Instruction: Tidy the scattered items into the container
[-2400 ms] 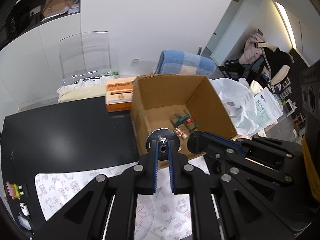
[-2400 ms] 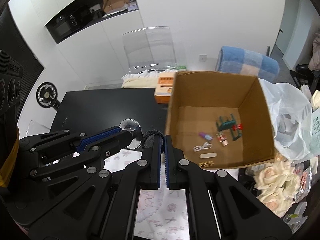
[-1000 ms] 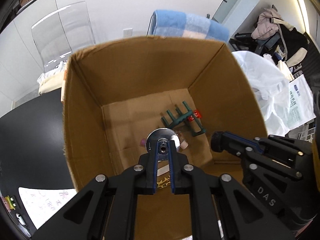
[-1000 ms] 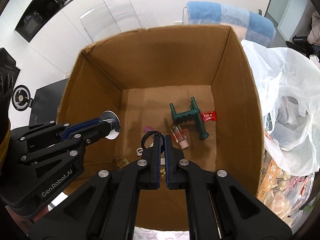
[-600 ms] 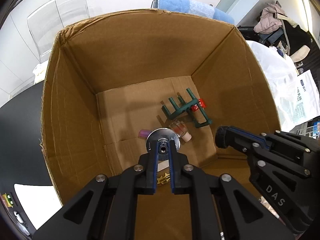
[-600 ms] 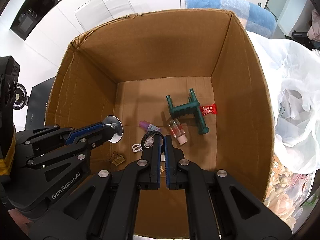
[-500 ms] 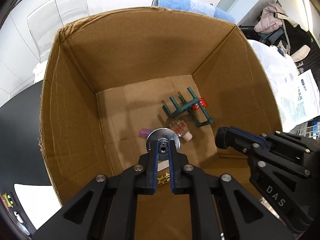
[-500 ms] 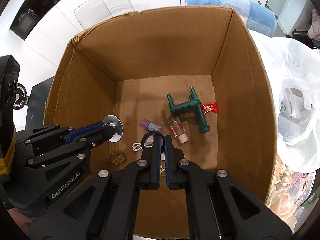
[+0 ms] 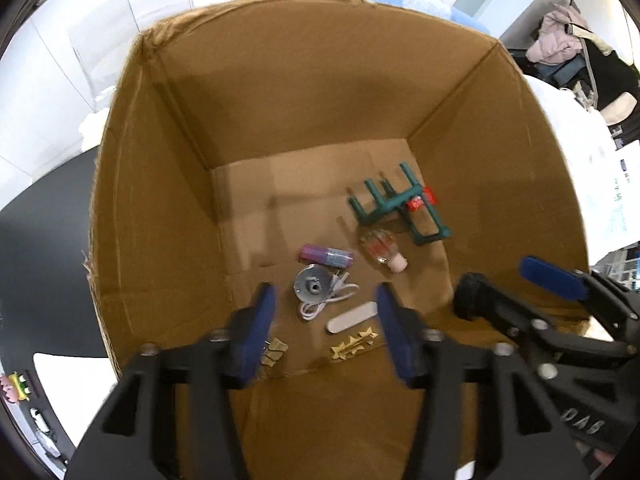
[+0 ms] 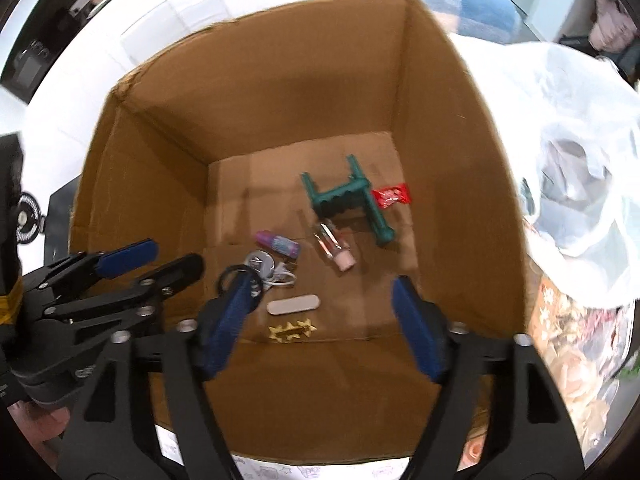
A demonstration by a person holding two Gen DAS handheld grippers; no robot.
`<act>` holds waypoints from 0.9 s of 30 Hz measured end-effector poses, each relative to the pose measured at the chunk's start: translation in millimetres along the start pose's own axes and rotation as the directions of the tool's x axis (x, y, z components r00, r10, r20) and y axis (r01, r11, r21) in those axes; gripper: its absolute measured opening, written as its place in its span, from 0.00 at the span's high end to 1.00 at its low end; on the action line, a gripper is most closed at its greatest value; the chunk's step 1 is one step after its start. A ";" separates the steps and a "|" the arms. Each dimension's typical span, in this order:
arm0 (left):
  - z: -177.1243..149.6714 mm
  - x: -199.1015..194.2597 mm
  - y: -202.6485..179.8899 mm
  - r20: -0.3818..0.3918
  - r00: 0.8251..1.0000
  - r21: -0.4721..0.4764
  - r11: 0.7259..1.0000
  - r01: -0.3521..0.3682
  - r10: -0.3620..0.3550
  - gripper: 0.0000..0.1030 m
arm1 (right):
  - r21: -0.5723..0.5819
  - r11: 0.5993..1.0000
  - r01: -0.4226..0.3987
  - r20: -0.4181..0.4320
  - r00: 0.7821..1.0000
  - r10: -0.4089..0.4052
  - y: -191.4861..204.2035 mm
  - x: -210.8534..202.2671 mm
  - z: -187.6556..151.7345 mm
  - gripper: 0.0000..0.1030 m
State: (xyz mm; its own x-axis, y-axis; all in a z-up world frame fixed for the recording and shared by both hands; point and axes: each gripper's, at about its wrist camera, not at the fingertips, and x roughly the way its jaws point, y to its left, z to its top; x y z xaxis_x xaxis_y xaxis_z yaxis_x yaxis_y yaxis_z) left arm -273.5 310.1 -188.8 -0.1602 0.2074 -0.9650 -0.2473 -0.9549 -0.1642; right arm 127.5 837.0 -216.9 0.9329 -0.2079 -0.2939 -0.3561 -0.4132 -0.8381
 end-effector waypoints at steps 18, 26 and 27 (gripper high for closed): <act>0.1 -17.6 -4.7 0.039 0.999 -0.029 0.999 0.029 -0.028 0.30 | 0.054 0.997 -0.048 0.068 0.997 0.044 -20.7 -30.3 -2.4 0.00; -6.2 -55.9 -1.1 0.108 0.994 -0.049 0.998 0.027 -0.022 0.10 | 0.049 0.996 -0.074 0.127 0.990 0.067 -8.9 -66.7 -8.5 0.00; -7.9 -61.1 -0.6 0.118 0.993 -0.050 0.998 0.024 -0.018 0.10 | 0.041 0.996 -0.076 0.136 0.988 0.070 -5.8 -71.5 -9.9 0.00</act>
State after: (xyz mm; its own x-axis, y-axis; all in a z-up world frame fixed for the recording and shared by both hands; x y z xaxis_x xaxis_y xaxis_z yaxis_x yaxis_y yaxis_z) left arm -256.0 296.4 -131.3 -0.2670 0.2481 -0.9312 -0.2032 -0.9591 -0.1972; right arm 62.4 845.5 -186.5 0.9043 -0.1141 -0.4114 -0.4236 -0.3597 -0.8314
